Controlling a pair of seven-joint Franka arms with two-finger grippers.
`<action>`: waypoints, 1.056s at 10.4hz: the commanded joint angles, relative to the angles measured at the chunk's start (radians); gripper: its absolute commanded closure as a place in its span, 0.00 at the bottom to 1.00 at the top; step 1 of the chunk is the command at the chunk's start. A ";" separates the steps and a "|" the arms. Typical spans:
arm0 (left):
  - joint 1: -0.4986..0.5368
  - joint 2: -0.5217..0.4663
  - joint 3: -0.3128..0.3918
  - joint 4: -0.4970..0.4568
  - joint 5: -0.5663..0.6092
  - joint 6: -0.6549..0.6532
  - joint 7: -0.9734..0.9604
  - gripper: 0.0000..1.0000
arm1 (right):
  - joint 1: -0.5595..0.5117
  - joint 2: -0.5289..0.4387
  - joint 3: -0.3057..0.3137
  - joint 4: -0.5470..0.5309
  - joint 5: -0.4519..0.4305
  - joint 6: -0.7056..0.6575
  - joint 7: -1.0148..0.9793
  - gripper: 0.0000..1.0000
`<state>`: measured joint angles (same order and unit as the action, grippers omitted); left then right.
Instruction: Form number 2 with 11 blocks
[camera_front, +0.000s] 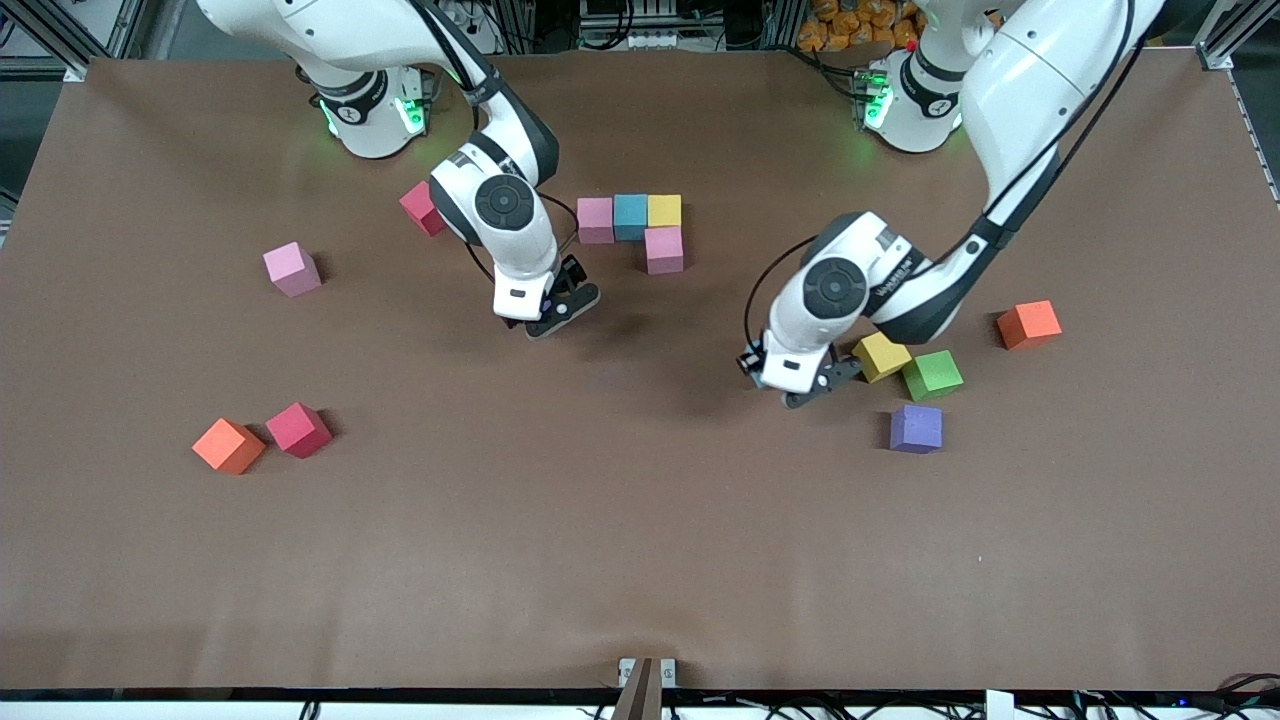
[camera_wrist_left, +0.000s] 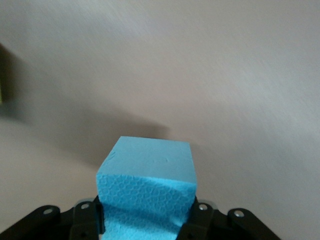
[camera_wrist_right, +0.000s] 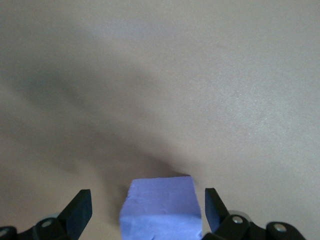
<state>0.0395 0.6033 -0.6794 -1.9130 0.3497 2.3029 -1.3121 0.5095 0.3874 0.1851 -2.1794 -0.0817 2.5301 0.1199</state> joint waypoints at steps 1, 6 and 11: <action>-0.082 -0.028 -0.006 -0.021 0.029 -0.003 -0.059 0.69 | -0.019 -0.035 0.008 -0.045 -0.009 0.025 -0.023 0.00; -0.219 -0.017 -0.006 -0.012 0.077 -0.002 -0.062 0.69 | -0.019 -0.048 0.010 -0.083 -0.009 0.025 -0.023 0.00; -0.308 -0.002 -0.003 -0.006 0.109 0.015 -0.064 0.67 | -0.013 -0.094 0.010 -0.146 -0.009 0.025 -0.025 0.00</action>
<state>-0.2484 0.6030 -0.6903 -1.9191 0.4160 2.3047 -1.3584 0.5053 0.3439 0.1861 -2.2711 -0.0817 2.5450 0.1055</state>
